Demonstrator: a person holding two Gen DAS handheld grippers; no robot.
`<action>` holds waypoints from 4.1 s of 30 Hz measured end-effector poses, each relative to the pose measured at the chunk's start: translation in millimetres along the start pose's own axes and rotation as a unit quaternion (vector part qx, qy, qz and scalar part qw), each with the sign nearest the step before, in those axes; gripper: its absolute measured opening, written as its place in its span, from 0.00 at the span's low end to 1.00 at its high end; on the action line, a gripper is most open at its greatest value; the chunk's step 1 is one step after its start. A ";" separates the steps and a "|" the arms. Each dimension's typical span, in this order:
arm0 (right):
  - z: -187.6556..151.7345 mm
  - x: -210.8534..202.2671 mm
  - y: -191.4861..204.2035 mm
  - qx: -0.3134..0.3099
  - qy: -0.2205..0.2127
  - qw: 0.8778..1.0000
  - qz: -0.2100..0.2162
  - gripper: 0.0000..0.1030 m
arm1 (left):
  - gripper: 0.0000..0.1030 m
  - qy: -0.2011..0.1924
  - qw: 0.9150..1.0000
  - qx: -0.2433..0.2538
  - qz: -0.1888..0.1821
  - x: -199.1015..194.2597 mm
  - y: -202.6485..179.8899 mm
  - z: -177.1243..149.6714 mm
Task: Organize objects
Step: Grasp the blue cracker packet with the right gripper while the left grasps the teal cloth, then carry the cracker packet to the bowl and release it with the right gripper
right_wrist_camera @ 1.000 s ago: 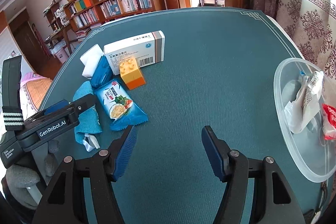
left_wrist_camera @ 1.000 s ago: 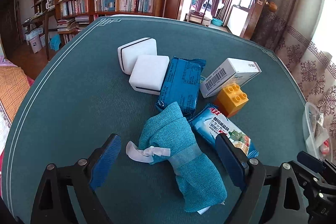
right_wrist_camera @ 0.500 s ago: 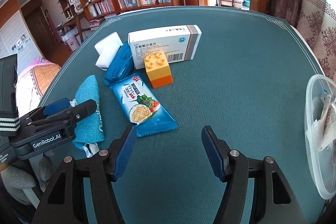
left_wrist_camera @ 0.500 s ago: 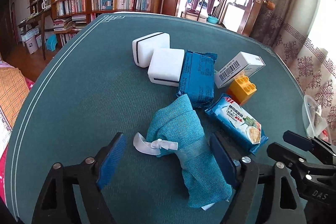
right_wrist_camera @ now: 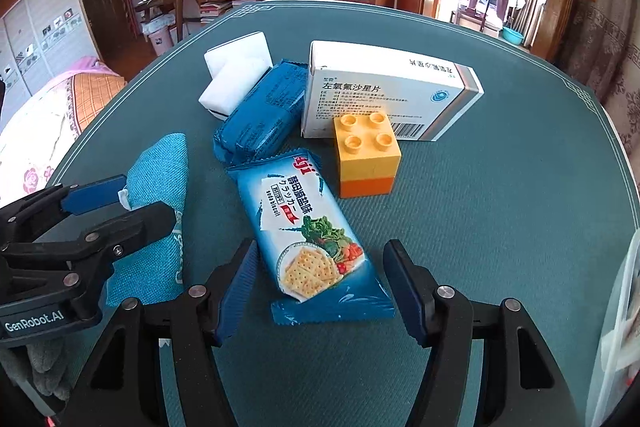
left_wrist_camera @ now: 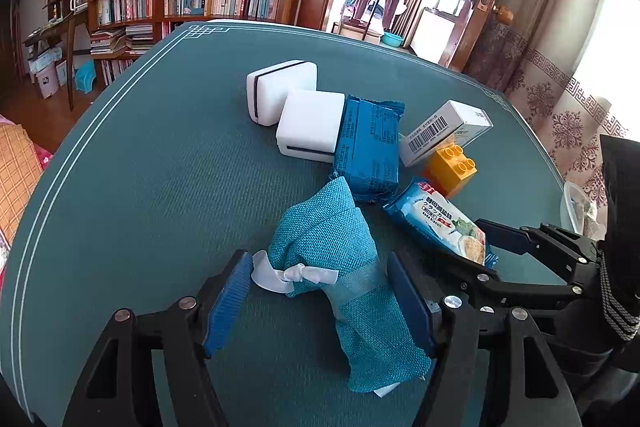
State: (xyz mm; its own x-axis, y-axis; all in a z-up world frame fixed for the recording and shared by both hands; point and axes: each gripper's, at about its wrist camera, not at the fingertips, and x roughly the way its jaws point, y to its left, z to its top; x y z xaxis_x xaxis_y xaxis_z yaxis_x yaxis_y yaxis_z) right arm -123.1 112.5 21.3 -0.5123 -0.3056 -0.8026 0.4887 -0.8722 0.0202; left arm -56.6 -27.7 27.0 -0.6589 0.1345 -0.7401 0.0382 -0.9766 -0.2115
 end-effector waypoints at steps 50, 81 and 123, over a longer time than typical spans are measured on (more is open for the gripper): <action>-48.3 -34.8 -19.4 0.082 -0.022 0.996 -0.004 0.43 | 0.37 -0.004 0.998 0.040 -0.044 -13.8 -33.2 -8.6; -112.7 -184.8 -186.6 0.296 -0.108 0.943 -0.102 0.42 | 0.37 -0.010 0.984 0.142 -0.104 -28.5 -148.1 -9.9; -172.9 -185.2 -241.2 0.280 -0.030 0.944 -0.172 0.43 | 0.37 0.015 0.952 0.248 -0.179 -14.2 -277.1 -4.5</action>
State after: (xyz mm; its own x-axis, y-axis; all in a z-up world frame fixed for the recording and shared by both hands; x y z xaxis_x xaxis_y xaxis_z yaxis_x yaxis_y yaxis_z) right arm -24.0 445.4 62.0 -0.6197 0.0261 -0.7844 -0.1554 -0.9837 0.0900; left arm -54.4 241.8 93.3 -0.5416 0.4713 -0.6961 -0.5486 -0.8256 -0.1322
